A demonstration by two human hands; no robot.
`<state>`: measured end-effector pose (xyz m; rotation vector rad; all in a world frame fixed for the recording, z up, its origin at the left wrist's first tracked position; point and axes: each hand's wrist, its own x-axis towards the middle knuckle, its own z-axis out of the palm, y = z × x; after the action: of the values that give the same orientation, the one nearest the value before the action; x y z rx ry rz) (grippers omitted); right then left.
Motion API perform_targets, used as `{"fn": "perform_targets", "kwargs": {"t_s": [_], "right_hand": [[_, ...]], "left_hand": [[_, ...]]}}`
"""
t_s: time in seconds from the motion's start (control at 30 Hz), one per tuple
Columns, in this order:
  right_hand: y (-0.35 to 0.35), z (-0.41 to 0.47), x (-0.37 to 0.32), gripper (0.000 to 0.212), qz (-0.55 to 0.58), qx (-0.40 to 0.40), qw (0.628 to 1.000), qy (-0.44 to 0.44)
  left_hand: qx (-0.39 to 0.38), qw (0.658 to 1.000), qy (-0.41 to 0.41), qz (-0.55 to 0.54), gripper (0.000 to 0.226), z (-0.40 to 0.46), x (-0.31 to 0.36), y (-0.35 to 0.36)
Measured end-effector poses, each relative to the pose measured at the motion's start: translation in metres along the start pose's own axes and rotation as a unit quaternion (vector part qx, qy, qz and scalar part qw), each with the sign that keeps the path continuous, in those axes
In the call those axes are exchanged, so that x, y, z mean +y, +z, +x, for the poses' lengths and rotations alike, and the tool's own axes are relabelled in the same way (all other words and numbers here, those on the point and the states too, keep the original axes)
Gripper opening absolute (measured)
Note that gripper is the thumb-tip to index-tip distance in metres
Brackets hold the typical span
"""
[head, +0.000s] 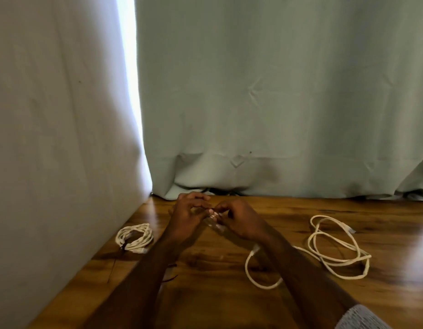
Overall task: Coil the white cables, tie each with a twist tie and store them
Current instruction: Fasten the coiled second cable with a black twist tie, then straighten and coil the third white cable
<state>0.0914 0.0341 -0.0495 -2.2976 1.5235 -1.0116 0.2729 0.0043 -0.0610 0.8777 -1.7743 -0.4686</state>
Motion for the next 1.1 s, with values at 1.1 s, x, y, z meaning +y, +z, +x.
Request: {"fn": "perform_targets", "kwargs": {"t_s": [1.1], "right_hand": [[-0.007, -0.039, -0.042, 0.024, -0.199, 0.026, 0.98, 0.006]], "left_hand": [[-0.112, 0.983, 0.056, 0.133, 0.011, -0.012, 0.022, -0.026]]}}
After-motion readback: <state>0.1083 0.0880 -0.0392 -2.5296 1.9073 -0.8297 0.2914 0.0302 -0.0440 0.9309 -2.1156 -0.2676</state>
